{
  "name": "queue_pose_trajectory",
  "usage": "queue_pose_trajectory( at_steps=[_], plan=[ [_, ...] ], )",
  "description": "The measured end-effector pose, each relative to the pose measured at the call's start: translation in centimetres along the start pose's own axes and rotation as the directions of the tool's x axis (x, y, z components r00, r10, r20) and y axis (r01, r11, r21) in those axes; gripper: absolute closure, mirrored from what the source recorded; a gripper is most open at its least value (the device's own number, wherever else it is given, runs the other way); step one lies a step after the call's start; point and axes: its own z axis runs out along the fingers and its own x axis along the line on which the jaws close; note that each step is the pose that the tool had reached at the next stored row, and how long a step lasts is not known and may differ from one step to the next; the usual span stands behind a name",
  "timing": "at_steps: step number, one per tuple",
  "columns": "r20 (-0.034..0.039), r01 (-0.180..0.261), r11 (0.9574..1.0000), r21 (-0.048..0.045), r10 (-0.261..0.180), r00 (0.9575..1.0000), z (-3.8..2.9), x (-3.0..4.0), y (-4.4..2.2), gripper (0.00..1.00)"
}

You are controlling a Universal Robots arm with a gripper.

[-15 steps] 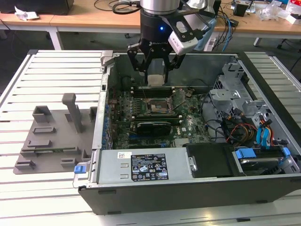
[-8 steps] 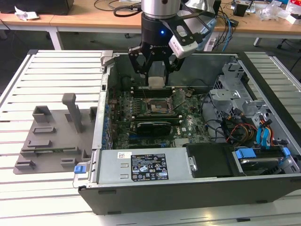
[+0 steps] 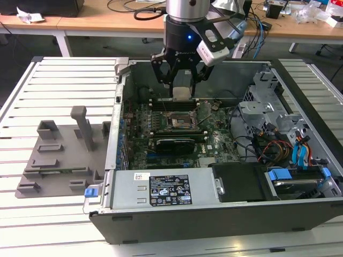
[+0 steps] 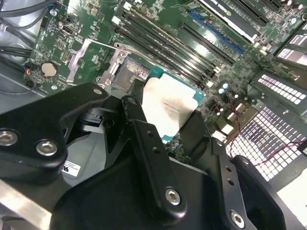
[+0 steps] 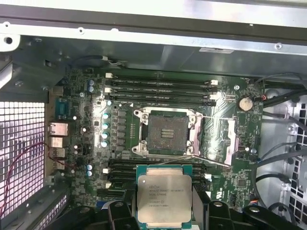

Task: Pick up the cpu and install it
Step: 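Pick up the cpu and move it towards the insertion slot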

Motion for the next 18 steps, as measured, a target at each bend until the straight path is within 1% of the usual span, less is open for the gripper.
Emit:
queue_pose_trajectory(
  at_steps=[7,10,18],
  plan=[
    [-0.0002,0.000,1.0000,0.0033,0.000,1.0000,0.33,-0.42,0.28,0.45],
    [-0.0002,0.000,1.0000,0.0044,0.000,1.0000,0.59,-0.66,0.40,0.45],
    [-0.0004,0.000,1.0000,0.0058,0.000,1.0000,1.03,-0.86,0.49,0.45]
  ],
)
